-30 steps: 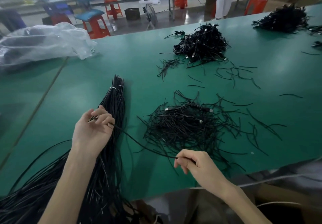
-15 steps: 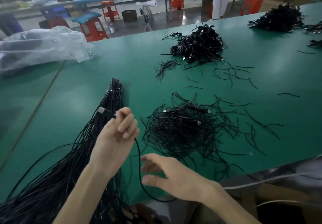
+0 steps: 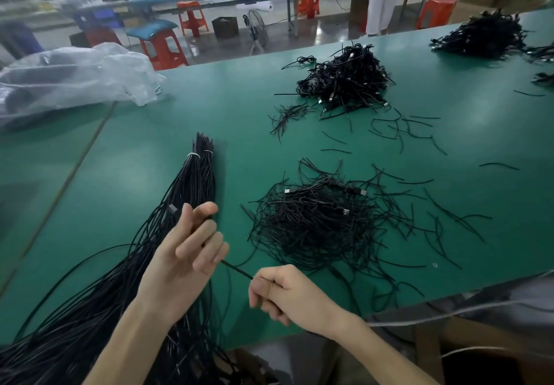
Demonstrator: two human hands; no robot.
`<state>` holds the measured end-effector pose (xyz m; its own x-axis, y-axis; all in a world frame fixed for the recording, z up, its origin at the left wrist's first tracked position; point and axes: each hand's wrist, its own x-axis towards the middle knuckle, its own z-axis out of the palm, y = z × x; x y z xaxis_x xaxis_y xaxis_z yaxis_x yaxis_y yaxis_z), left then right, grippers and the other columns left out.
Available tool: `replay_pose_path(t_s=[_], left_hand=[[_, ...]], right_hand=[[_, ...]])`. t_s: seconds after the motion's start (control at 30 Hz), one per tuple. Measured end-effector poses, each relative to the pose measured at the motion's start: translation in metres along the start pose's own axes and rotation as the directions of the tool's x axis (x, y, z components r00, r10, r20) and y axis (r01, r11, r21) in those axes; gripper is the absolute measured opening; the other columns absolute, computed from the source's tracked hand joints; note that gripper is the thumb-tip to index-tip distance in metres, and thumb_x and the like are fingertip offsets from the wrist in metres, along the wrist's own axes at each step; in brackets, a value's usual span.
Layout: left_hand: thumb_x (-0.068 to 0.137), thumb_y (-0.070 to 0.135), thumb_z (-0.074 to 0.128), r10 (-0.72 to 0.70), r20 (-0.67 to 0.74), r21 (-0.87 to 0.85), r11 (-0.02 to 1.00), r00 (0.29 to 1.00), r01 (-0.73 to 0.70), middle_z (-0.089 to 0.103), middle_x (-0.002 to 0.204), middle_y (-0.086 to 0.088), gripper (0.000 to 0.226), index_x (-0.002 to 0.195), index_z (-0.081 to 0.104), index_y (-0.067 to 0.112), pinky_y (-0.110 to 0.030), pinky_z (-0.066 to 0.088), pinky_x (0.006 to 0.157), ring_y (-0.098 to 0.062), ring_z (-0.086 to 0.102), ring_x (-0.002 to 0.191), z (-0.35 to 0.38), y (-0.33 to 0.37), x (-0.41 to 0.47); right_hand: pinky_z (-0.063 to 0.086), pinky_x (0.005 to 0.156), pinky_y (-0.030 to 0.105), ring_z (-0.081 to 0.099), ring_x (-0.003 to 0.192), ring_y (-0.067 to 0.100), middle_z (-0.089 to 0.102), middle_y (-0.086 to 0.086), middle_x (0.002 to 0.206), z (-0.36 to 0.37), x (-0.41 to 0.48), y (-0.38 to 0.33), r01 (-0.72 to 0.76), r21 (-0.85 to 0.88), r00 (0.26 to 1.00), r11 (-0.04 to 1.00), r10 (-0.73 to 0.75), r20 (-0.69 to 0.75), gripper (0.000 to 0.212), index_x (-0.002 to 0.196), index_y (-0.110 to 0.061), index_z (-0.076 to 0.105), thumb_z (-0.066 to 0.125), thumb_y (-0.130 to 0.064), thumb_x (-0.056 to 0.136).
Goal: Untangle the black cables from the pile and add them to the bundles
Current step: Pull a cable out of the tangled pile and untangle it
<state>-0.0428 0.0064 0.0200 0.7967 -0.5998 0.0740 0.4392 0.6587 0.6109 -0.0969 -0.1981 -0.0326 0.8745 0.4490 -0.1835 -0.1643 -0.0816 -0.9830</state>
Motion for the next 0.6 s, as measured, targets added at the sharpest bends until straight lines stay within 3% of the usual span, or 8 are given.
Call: replay_pose_path(t_s=[0.1, 0.17, 0.23, 0.3, 0.33, 0.4, 0.5, 0.6], left_hand=[[0.115, 0.033, 0.033, -0.114, 0.109, 0.412, 0.909, 0.987, 0.059, 0.059, 0.057, 0.009, 0.047, 0.108, 0.063, -0.002, -0.024, 0.046, 0.054, -0.008, 0.056, 0.046, -0.003, 0.009, -0.009], [0.114, 0.035, 0.034, -0.349, 0.159, 0.766, 0.634, 0.924, 0.108, 0.072, 0.07, -0.002, 0.049, 0.107, 0.066, -0.001, -0.029, 0.05, 0.055, -0.016, 0.068, 0.056, -0.002, 0.013, -0.01], [0.111, 0.043, 0.034, -0.527, 0.031, 0.945, 0.291, 0.849, 0.146, 0.078, 0.096, -0.008, 0.051, 0.116, 0.069, 0.005, -0.041, 0.058, 0.072, -0.026, 0.075, 0.081, 0.001, 0.006, -0.007], [0.106, 0.052, 0.037, -0.437, -0.143, 0.984, 0.037, 0.888, 0.176, 0.077, 0.107, 0.003, 0.048, 0.12, 0.07, 0.02, -0.038, 0.058, 0.087, -0.019, 0.073, 0.095, 0.004, -0.007, -0.003], [0.104, 0.052, 0.039, -0.339, -0.173, 0.984, -0.011, 0.925, 0.18, 0.075, 0.096, 0.016, 0.042, 0.116, 0.069, 0.025, -0.025, 0.056, 0.079, -0.005, 0.07, 0.084, 0.006, -0.013, -0.001], [0.101, 0.048, 0.042, -0.212, -0.149, 0.982, 0.086, 0.966, 0.171, 0.06, 0.066, 0.029, 0.027, 0.096, 0.06, 0.029, -0.006, 0.039, 0.056, 0.007, 0.051, 0.055, 0.009, -0.018, 0.003], [0.096, 0.067, 0.046, -0.204, -0.133, 0.956, 0.232, 0.97, 0.18, 0.056, 0.065, 0.026, 0.04, 0.087, 0.059, 0.03, -0.006, 0.04, 0.057, 0.007, 0.049, 0.056, 0.005, -0.019, 0.005], [0.104, 0.055, 0.037, -0.266, -0.102, 0.89, 0.407, 0.958, 0.208, 0.071, 0.127, 0.012, 0.048, 0.127, 0.067, 0.025, -0.022, 0.047, 0.107, -0.01, 0.063, 0.125, -0.01, -0.025, 0.002]], right_hand=[[0.023, 0.043, 0.025, 0.029, 0.043, 0.011, 0.039, -0.005, 0.053, -0.014, 0.004, -0.007, -0.116, 0.07, 0.99, 0.991, 0.11, 0.087, 0.042, 0.071, -0.019, 0.06, 0.062, -0.05, 0.099], [0.021, 0.042, 0.023, 0.027, 0.043, 0.011, 0.038, -0.005, 0.052, -0.025, 0.006, -0.018, -0.171, 0.08, 0.983, 0.982, 0.165, 0.077, 0.046, 0.067, -0.021, 0.057, 0.065, -0.056, 0.096], [0.022, 0.043, 0.02, 0.028, 0.045, 0.011, 0.04, -0.006, 0.053, -0.033, 0.01, -0.031, -0.156, 0.076, 0.988, 0.985, 0.157, -0.003, 0.045, 0.067, -0.023, 0.057, 0.061, -0.055, 0.098], [0.026, 0.044, 0.019, 0.03, 0.046, 0.01, 0.041, -0.006, 0.053, -0.031, 0.013, -0.041, -0.066, 0.041, 0.994, 0.997, 0.069, -0.089, 0.045, 0.07, -0.019, 0.06, 0.056, -0.05, 0.103], [0.027, 0.045, 0.02, 0.032, 0.046, 0.01, 0.043, -0.007, 0.053, -0.027, 0.014, -0.045, -0.005, 0.006, 0.992, 1.0, 0.005, -0.125, 0.045, 0.07, -0.018, 0.06, 0.054, -0.046, 0.105], [0.032, 0.047, 0.028, 0.037, 0.048, 0.009, 0.047, -0.01, 0.053, -0.016, 0.014, -0.051, 0.109, -0.178, 0.965, 0.978, -0.147, -0.217, 0.047, 0.068, -0.019, 0.058, 0.051, -0.044, 0.107], [0.034, 0.051, 0.027, 0.041, 0.048, 0.008, 0.05, -0.011, 0.053, -0.007, 0.012, -0.06, 0.169, -0.463, 0.91, 0.87, -0.318, -0.266, 0.048, 0.066, -0.022, 0.053, 0.046, -0.046, 0.108], [0.045, 0.059, 0.037, 0.053, 0.054, 0.016, 0.058, -0.004, 0.059, -0.005, 0.011, -0.065, 0.172, -0.585, 0.9, 0.793, -0.368, -0.234, 0.051, 0.071, -0.017, 0.059, 0.044, -0.05, 0.107]])
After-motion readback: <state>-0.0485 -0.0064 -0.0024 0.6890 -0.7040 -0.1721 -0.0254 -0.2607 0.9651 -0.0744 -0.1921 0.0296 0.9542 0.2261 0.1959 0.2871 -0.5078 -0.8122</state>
